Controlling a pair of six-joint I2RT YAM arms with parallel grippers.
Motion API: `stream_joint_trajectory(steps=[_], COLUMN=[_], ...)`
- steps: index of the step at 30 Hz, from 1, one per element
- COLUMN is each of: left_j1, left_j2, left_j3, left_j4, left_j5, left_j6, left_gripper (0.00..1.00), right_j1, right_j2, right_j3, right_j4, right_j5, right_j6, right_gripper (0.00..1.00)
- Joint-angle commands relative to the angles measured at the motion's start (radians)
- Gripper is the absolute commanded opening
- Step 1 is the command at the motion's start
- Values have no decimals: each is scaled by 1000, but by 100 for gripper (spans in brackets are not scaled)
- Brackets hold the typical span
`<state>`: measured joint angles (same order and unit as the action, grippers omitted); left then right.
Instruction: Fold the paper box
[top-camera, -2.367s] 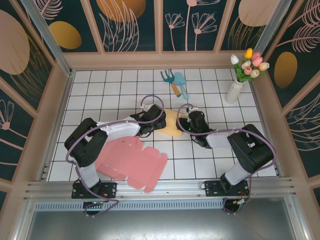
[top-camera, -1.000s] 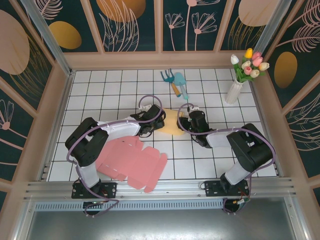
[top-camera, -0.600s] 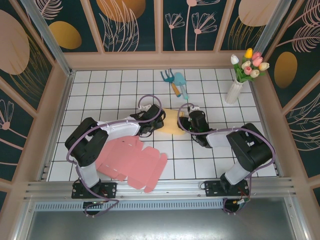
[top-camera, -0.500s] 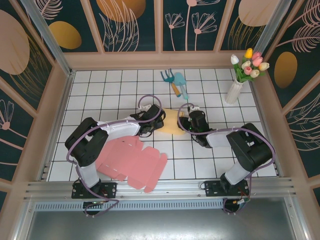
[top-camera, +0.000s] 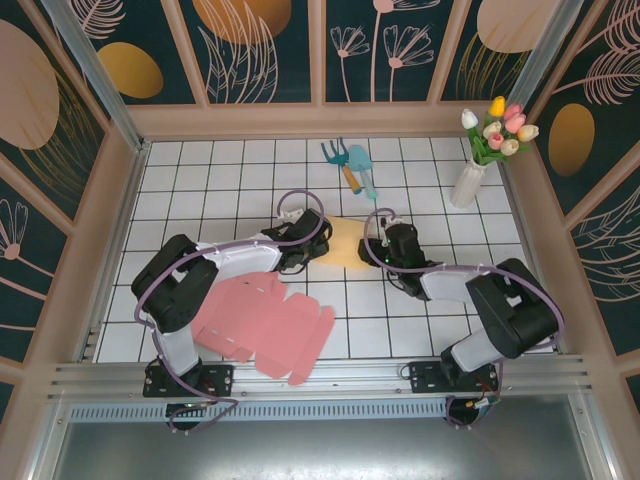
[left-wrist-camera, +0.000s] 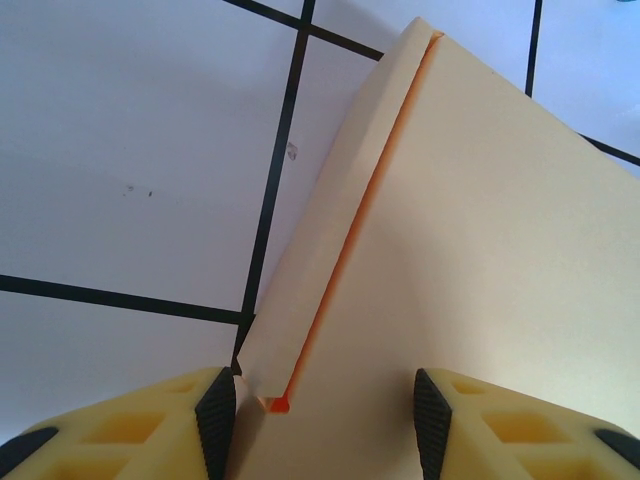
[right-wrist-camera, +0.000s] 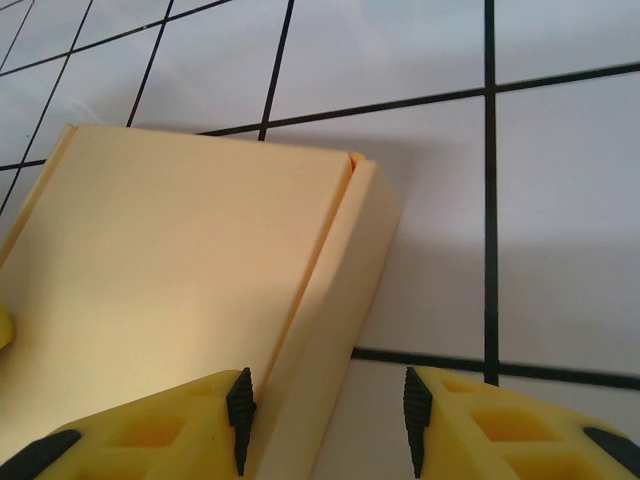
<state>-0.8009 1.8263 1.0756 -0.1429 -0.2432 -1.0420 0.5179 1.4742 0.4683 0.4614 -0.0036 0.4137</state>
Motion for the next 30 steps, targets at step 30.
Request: stream_joint_trajectory(steps=[30], left_j1=[-6], left_j2=[67], left_j3=[-13], left_j4=[-7], left_j5=[12], left_j6=[-33], left_gripper=[39], right_j1=[74], right_j2=[-135], right_j3=[7], right_j4=[-194], right_j5=[42], right_j6=[157], right_gripper=[46])
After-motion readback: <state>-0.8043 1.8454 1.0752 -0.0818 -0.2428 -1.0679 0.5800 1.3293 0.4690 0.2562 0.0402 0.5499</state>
